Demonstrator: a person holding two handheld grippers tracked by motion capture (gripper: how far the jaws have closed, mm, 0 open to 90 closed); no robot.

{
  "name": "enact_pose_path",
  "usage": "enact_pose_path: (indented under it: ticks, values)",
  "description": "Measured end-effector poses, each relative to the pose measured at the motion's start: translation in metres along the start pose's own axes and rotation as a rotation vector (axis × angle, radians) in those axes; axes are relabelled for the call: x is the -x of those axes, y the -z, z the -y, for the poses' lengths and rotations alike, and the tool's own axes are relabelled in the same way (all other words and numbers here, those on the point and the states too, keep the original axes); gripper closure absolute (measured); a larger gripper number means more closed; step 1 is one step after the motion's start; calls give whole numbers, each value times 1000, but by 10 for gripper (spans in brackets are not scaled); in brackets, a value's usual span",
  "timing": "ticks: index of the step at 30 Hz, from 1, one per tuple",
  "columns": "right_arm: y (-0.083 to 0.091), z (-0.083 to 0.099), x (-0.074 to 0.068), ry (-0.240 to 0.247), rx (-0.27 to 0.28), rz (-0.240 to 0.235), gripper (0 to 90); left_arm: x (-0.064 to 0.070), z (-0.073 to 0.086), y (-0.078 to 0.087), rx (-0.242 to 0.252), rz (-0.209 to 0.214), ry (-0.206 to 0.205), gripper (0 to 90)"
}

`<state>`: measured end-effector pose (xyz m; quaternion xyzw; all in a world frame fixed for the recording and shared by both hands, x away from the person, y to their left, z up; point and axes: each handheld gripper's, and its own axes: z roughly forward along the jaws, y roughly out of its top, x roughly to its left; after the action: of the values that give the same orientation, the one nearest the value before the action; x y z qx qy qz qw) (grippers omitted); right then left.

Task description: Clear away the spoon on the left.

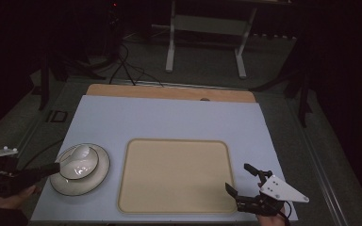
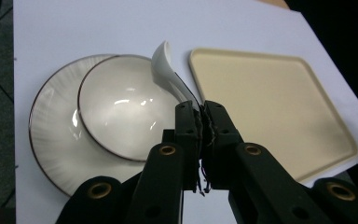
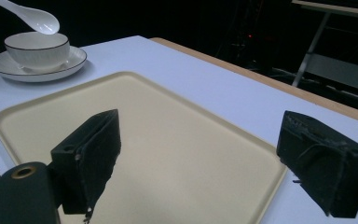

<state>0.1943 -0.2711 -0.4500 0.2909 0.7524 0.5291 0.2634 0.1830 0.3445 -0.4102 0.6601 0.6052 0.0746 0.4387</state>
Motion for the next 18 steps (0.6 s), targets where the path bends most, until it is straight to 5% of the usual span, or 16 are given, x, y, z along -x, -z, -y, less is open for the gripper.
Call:
enact_pose_path:
  ticks: [18]
  values:
    - [-2, -1, 0, 3, 7, -13, 137, 39, -22, -4, 65, -1, -77, 862]
